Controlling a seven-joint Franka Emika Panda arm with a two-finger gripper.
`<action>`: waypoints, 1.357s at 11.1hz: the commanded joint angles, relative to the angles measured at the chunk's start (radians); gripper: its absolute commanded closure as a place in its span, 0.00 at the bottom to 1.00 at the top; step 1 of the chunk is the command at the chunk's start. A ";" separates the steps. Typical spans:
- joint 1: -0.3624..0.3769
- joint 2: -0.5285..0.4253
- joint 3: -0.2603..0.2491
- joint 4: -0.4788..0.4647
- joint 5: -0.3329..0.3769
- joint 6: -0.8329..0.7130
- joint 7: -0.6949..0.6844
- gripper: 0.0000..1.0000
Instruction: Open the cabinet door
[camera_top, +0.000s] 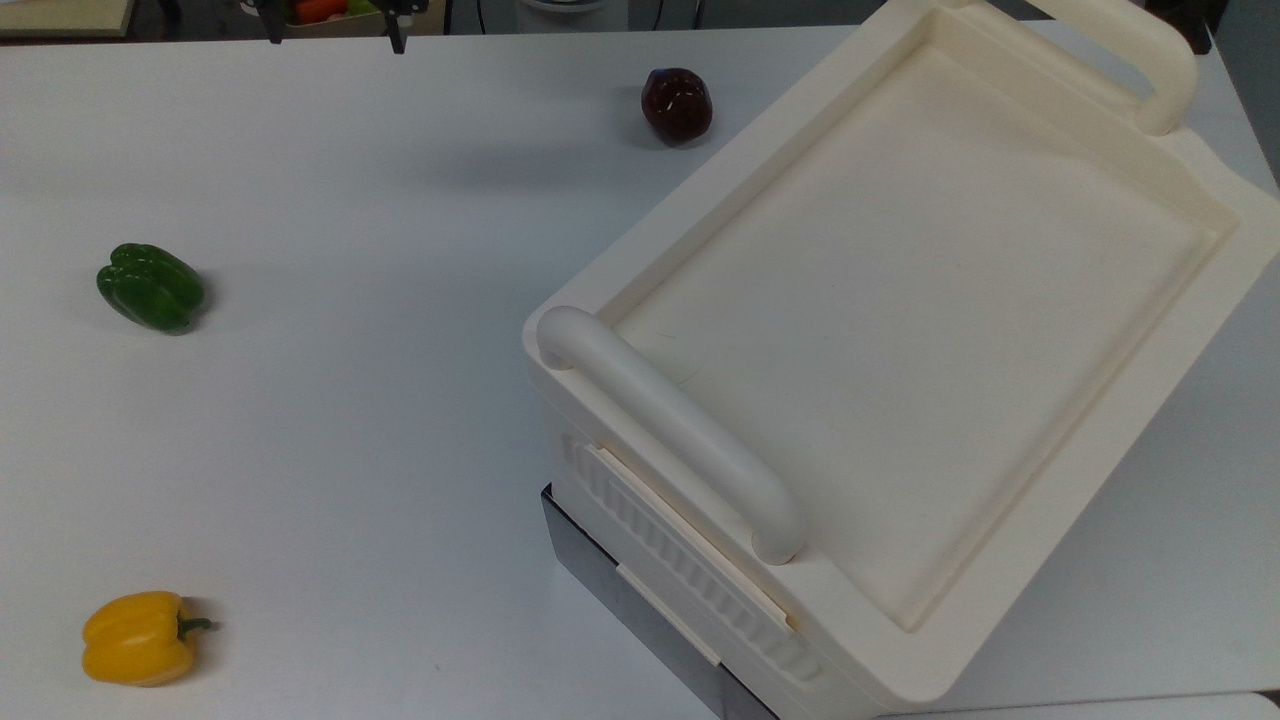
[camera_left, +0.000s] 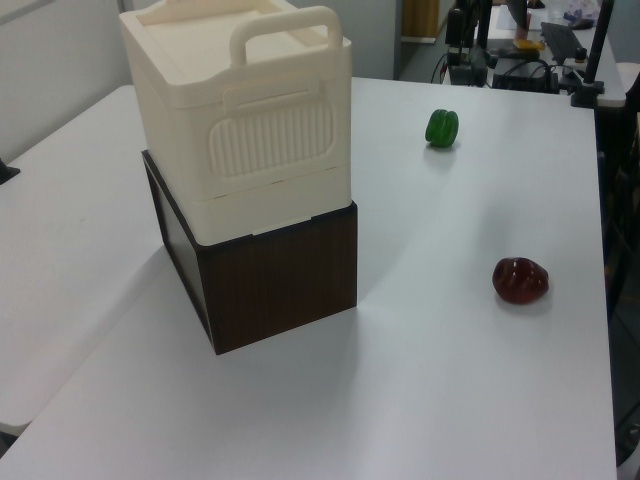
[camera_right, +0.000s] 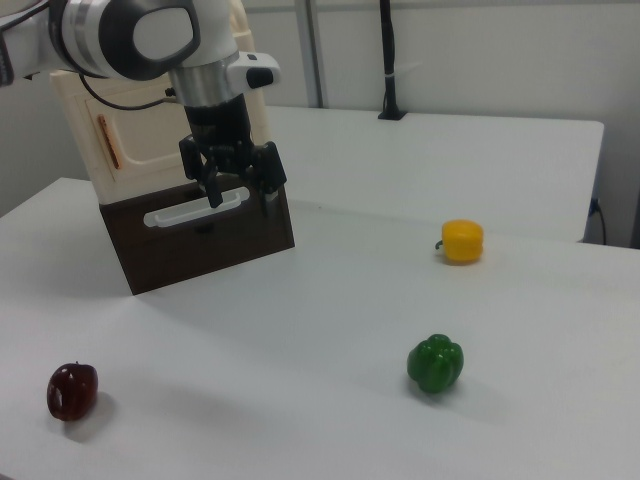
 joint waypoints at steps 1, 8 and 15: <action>0.027 0.018 0.026 -0.007 0.042 0.079 -0.160 0.00; 0.080 0.055 0.207 0.044 0.089 0.165 -0.245 0.16; 0.180 0.127 0.275 0.073 0.114 0.390 -0.187 0.10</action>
